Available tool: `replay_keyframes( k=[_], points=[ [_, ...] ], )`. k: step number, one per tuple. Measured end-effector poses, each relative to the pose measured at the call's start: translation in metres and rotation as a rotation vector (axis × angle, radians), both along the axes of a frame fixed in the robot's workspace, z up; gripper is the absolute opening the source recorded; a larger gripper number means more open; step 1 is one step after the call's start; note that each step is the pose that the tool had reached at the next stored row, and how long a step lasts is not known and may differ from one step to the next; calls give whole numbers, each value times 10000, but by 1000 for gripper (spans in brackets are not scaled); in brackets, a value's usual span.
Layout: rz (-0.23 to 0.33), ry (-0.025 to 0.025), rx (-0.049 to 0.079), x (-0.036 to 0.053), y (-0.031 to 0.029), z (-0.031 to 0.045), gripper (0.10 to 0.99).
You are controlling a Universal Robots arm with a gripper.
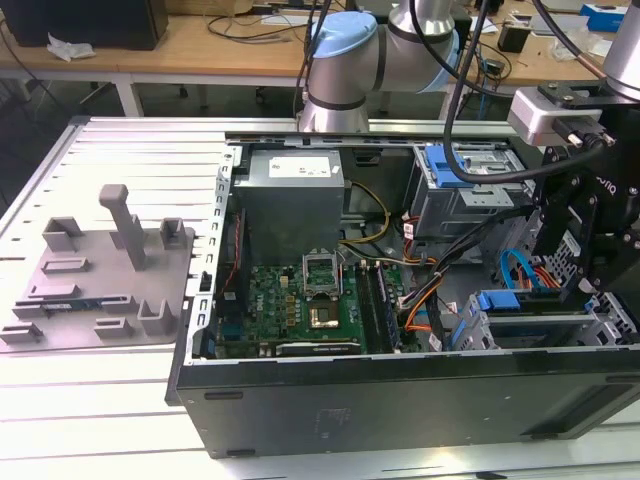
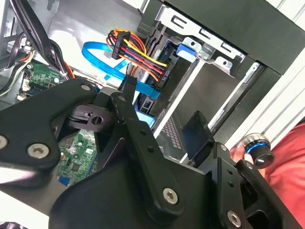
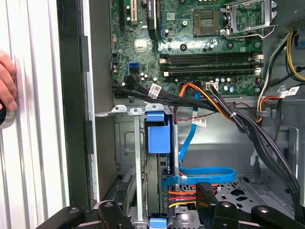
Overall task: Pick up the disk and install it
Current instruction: 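Insert the second disk wire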
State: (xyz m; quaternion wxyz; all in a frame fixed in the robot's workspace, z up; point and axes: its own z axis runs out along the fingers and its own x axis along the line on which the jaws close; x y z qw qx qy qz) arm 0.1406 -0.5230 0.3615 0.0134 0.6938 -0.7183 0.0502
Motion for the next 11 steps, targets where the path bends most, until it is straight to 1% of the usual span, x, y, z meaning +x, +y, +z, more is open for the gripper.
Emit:
replay_keyframes(
  k=[7,8,9,10,11],
  points=[
    [0,0,-1,0,0,0,659],
    [0,0,-1,0,0,0,647],
    [0,0,-1,0,0,0,580],
    [0,0,-2,0,0,0,580],
    [0,0,-1,0,0,0,514]
  ],
)
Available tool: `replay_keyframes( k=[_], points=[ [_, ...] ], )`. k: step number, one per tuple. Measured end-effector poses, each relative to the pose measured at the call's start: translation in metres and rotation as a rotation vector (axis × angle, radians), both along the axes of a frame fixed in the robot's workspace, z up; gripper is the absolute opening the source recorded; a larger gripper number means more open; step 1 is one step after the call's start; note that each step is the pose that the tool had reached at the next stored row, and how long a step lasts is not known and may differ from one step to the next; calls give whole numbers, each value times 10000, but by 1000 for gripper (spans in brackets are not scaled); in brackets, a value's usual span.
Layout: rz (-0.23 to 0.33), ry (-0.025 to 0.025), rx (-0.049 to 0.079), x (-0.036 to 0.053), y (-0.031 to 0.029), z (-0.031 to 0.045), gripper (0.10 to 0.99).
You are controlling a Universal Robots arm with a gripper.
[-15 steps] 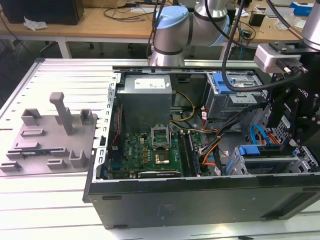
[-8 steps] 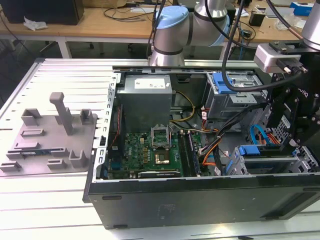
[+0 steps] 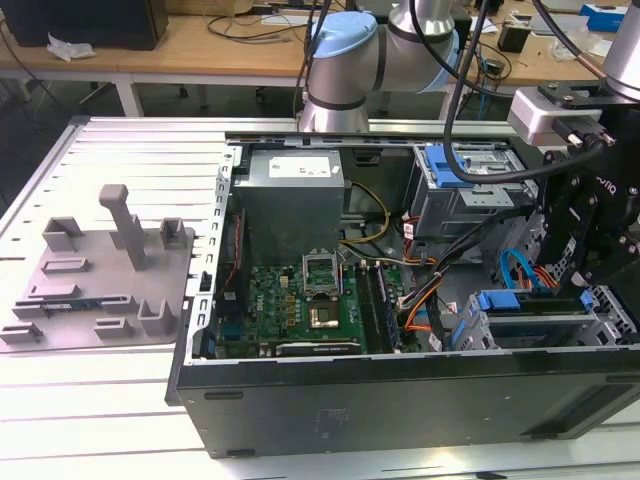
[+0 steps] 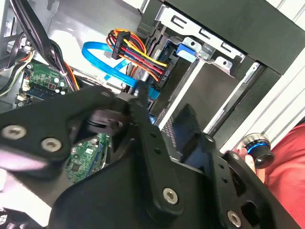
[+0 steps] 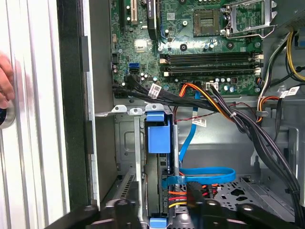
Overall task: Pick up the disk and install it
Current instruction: 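Insert the second disk wire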
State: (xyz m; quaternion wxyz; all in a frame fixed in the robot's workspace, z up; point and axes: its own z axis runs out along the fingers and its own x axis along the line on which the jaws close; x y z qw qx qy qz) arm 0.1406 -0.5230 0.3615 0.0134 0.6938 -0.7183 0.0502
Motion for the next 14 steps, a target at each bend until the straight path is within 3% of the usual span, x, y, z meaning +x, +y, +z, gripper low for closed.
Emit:
replay_keyframes(
  k=[3,4,6,7,8,14],
  points=[
    [0,0,0,0,0,0,333],
    [0,-1,0,0,0,0,333],
    [-1,-1,0,0,0,0,216],
    [0,0,0,0,0,0,216],
    [0,0,0,0,0,0,106],
    [0,0,-1,0,0,0,106]
  ],
)
